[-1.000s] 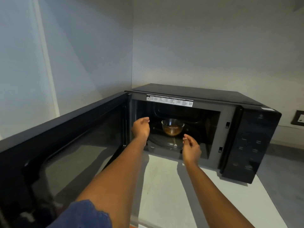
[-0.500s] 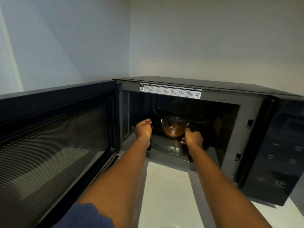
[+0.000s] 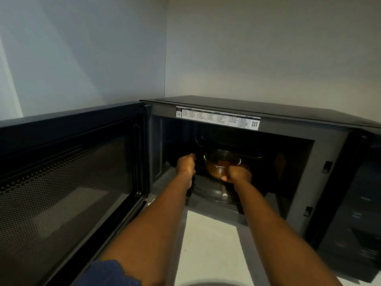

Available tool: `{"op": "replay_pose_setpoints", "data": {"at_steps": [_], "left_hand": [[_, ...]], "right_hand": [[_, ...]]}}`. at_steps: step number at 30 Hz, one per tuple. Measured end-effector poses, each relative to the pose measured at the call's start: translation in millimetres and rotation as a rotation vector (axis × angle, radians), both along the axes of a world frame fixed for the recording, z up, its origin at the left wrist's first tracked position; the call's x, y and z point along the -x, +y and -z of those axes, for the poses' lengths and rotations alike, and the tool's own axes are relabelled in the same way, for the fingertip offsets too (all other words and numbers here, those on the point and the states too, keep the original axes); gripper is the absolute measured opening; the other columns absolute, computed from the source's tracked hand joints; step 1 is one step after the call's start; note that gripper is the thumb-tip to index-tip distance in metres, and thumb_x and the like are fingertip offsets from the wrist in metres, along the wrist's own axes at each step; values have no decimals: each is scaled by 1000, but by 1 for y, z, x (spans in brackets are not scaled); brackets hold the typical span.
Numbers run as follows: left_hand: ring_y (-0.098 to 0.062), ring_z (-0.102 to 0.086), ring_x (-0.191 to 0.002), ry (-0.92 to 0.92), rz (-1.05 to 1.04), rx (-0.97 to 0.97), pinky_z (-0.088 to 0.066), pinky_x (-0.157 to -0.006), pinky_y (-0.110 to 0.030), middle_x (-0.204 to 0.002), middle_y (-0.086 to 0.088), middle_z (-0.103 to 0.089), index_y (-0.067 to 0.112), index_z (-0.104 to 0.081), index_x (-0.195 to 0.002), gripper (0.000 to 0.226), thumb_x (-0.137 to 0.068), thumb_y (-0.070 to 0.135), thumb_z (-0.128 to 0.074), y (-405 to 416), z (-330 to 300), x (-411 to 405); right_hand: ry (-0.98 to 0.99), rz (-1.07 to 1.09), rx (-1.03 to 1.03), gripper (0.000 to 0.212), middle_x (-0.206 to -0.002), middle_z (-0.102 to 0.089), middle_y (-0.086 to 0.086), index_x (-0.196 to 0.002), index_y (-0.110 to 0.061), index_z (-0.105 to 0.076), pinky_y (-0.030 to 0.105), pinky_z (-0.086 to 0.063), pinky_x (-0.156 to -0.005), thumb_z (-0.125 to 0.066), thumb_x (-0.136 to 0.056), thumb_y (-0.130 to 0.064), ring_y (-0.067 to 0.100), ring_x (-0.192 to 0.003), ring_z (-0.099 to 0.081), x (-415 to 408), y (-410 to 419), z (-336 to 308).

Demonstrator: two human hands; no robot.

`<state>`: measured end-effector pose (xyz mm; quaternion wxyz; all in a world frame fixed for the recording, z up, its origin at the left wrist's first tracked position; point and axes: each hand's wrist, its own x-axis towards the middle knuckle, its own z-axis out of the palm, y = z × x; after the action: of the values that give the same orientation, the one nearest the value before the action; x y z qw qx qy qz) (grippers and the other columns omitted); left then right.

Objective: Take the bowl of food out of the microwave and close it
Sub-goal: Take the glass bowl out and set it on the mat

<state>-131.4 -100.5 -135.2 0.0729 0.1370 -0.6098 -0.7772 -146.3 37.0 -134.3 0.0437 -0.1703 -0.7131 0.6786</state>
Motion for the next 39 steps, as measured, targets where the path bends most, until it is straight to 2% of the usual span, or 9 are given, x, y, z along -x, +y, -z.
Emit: {"op": "replay_pose_setpoints", "data": {"at_steps": [5, 8, 13, 16, 23, 30, 32, 35, 39], "left_hand": [[-5, -43, -66, -60, 44, 36, -34, -59, -22, -75, 9, -48, 22, -50, -109, 21, -99, 29, -33, 2, -21, -17], [-15, -55, -85, -88, 64, 64, -39, -70, -28, -95, 1, -56, 14, -57, -117, 33, -98, 29, -34, 7, -33, -30], [-21, -53, -78, -126, 69, 99, -40, -67, -28, -90, -10, -59, 6, -63, -105, 31, -94, 17, -36, 17, -56, -69], [-24, -52, -79, -164, 82, 128, -42, -65, -31, -98, -16, -58, 4, -59, -94, 23, -90, 9, -37, 21, -71, -98], [-24, -60, -84, -101, 124, 224, -55, -78, -35, -118, -21, -65, 0, -64, -113, 29, -92, 9, -46, 41, -87, -164], [-29, -65, -102, -65, 184, 256, -57, -77, -34, -116, -17, -67, 5, -67, -110, 25, -86, 4, -59, 85, -88, -226], [-30, -65, -103, -65, 221, 264, -57, -76, -33, -116, -17, -67, 4, -67, -109, 24, -86, 3, -58, 106, -89, -238], [-30, -65, -104, -58, 290, 244, -57, -83, -36, -116, -18, -67, 4, -66, -109, 23, -86, 3, -59, 140, -91, -255], [-31, -65, -104, -35, 330, 240, -57, -86, -38, -115, -17, -68, 4, -65, -112, 29, -84, 10, -66, 168, -89, -262]], "right_hand": [[28, -22, -96, 35, -120, -58, 24, -121, 9, -48, 26, -53, -36, -46, -92, -11, 32, -70, -66, -22, 0, -5], [45, -19, -138, 34, -110, -62, 25, -114, 7, -54, 37, -60, -56, -46, -93, -18, 37, -72, -69, -42, 0, -12], [33, 20, -152, 31, -102, -62, 21, -106, 4, -58, 26, -53, -38, -46, -93, -21, 30, -54, -66, -90, 0, -37], [40, 43, -189, 31, -105, -64, 22, -106, 4, -59, 30, -55, -47, -46, -93, -21, 28, -57, -65, -121, 7, -50], [35, 122, -154, 31, -110, -62, 23, -111, 3, -56, 42, -60, -65, -45, -94, -20, 34, -76, -68, -199, 32, -68], [-13, 263, -249, 33, -101, -61, 16, -114, -2, -56, 21, -45, -39, -43, -95, -26, 18, -59, -58, -271, 77, -71], [-6, 300, -284, 33, -103, -63, 19, -112, -1, -58, 27, -50, -49, -42, -95, -24, 17, -56, -54, -287, 95, -71], [20, 366, -276, 34, -111, -63, 24, -110, 3, -59, 45, -56, -79, -43, -93, -22, 35, -84, -64, -304, 127, -70], [3, 356, -218, 33, -98, -61, 21, -110, 4, -56, 43, -59, -64, -41, -94, -20, 37, -71, -66, -314, 155, -72]]}}
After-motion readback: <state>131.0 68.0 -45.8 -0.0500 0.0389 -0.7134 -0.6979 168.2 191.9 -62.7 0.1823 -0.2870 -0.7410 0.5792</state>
